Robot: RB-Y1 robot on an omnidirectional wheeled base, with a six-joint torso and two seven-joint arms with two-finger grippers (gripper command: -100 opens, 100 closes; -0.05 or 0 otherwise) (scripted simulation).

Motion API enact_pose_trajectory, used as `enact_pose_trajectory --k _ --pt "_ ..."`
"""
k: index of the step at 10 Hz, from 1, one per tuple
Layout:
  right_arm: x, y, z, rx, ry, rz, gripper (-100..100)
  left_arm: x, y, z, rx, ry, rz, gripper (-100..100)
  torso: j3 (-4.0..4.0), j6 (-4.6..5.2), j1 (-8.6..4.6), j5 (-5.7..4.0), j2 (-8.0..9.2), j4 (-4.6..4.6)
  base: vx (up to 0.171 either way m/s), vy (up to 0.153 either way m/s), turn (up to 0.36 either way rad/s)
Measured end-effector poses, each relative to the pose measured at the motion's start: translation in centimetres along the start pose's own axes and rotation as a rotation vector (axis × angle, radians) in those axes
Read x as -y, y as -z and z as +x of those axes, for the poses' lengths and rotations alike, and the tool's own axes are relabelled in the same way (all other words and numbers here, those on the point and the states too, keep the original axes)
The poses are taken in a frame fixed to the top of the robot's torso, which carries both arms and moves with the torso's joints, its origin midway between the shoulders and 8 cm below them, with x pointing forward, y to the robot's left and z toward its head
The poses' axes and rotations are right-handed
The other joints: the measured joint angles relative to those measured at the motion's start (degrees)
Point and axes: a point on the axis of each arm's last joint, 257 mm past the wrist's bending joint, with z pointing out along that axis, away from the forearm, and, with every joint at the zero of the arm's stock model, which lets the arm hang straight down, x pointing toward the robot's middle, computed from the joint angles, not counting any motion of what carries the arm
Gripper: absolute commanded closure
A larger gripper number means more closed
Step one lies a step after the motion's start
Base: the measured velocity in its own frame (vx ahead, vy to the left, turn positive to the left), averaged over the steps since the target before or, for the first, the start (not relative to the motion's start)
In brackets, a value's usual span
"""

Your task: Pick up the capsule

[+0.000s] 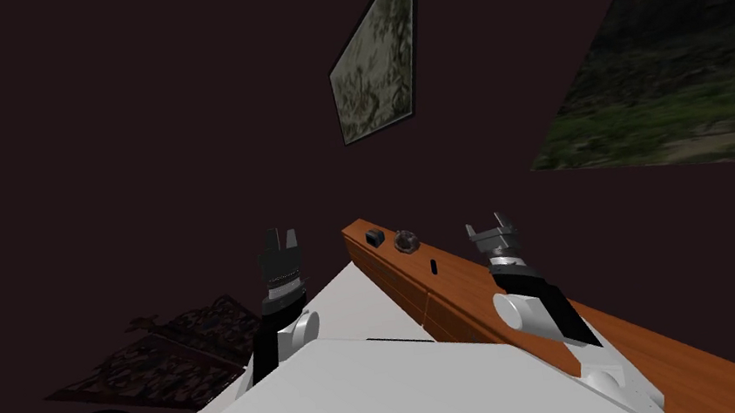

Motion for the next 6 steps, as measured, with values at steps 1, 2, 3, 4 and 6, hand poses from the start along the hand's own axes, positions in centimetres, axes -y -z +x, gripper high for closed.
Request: enact_pose_trajectory --k 1,2,3,4,6 --pt "0.8 0.1 -1.0 0.018 -0.015 0.016 -100 0.0 0.0 0.0 0.0 0.0 0.0 0 0.0 0.03 -0.01 0.0 0.0 0.0 0.002 0.009 0.093" --pt "1.5 -0.3 -2.1 0.042 -0.044 0.03 -100 0.0 0.0 0.0 0.0 0.0 0.0 0 -0.01 0.0 0.0 0.0 -0.01 0.0 0.003 0.006 0.061" --pt "2.1 -0.4 -3.0 0.062 -0.06 0.047 -100 0.0 0.0 0.0 0.0 0.0 0.0 0 0.0 0.03 -0.01 0.0 0.0 0.0 0.003 0.008 0.125" --pt "2.9 -0.6 -4.6 0.088 -0.086 0.063 -100 0.0 0.0 0.0 0.0 0.0 0.0 0 -0.01 0.0 -0.02 0.0 -0.02 0.0 0.007 0.008 0.205" --pt "4.1 -0.5 -7.0 0.146 -0.147 0.096 -100 0.0 0.0 0.0 0.0 0.0 0.0 0 -0.01 0.03 -0.02 0.0 -0.02 -0.01 0.004 0.003 0.01"
